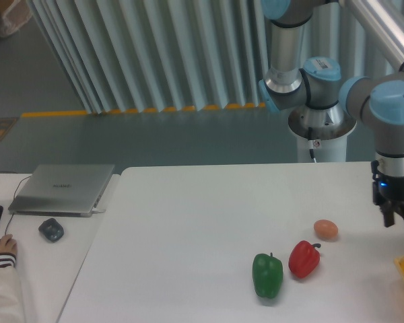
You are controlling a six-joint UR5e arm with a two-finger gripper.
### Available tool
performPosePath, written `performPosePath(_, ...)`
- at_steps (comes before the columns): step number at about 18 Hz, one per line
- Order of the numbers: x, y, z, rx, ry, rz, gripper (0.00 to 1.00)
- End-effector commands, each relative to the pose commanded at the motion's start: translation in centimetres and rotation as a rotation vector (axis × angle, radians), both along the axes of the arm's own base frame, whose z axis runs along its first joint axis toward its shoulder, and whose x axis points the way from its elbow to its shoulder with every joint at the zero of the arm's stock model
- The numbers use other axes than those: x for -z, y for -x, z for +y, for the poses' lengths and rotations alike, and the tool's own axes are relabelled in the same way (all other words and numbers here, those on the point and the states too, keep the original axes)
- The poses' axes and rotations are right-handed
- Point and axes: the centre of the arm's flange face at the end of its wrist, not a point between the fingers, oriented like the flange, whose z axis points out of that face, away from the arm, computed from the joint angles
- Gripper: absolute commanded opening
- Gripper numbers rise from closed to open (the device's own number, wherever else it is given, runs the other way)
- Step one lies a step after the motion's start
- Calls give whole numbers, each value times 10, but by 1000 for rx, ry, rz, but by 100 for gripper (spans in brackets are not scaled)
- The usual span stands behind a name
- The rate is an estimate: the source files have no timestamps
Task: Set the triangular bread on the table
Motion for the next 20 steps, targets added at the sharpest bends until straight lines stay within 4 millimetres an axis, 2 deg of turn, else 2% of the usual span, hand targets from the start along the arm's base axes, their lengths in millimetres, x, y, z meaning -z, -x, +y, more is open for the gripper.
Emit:
performPosePath(3,4,10,-2,-34,-3,2,100)
performPosePath(6,6,28,-16,-97,-15,0,100)
performPosePath(8,19,38,-22,-121,-6,-17,100)
performPosePath(9,36,41,-19,-158,-1,-41,100)
performPosePath(11,37,47,-16,-169,-11,-35,100)
performPosePath(17,56,66,-6,-178,-19,-28,100)
performPosePath(20,66,77,-11,-188,-10,-38,100)
